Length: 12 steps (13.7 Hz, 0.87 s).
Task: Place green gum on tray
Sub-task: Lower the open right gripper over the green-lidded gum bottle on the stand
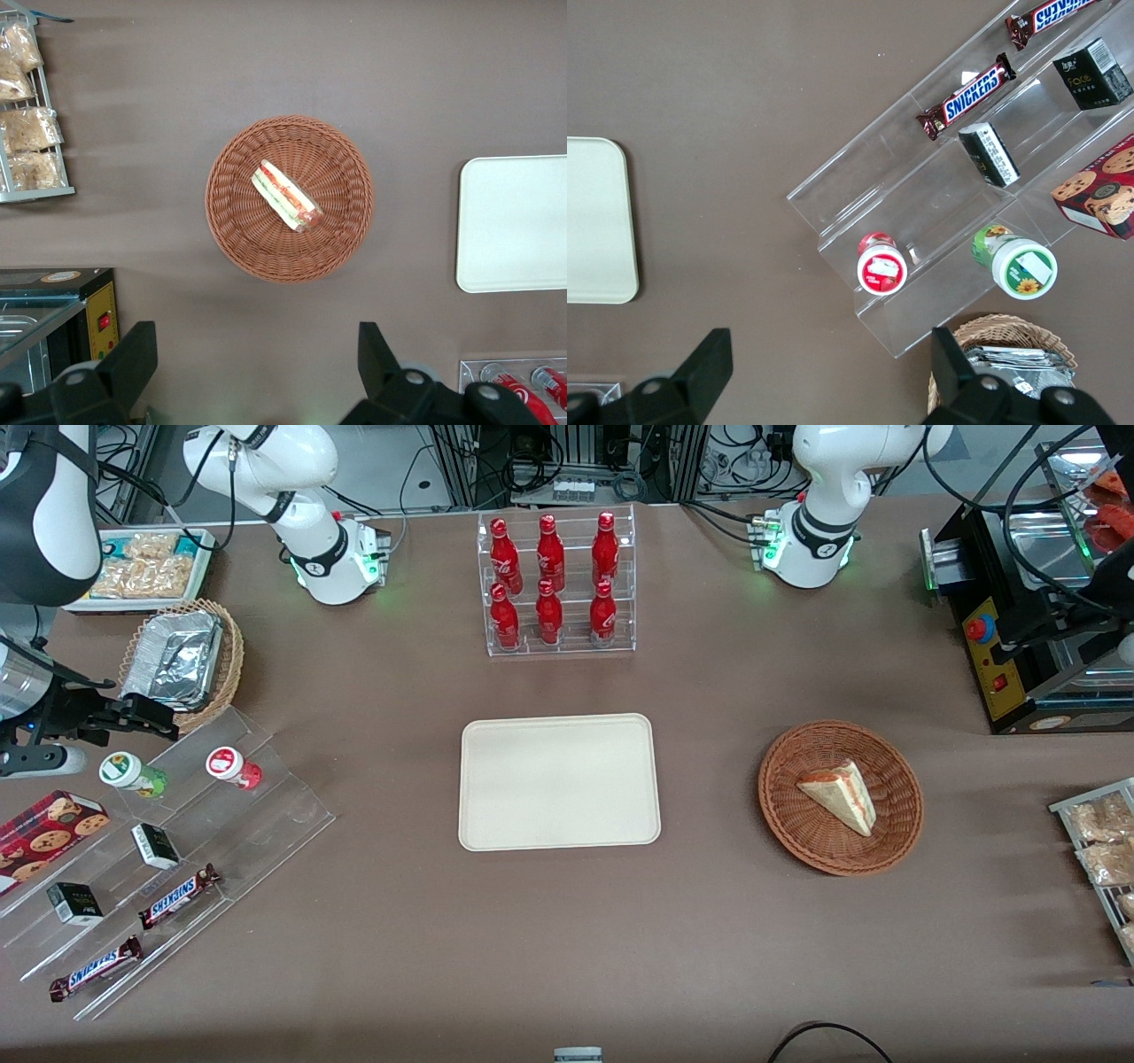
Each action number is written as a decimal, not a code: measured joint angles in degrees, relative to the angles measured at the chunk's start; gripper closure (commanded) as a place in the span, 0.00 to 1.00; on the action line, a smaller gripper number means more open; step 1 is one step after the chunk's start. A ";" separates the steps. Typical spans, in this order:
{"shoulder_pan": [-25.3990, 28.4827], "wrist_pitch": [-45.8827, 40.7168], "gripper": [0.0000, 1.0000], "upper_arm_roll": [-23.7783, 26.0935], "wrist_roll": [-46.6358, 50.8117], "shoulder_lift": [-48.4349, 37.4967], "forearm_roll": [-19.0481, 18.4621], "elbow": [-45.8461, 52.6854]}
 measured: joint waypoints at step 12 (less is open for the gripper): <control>-3.82 6.22 0.00 -1.58 -14.11 1.61 -0.07 -5.92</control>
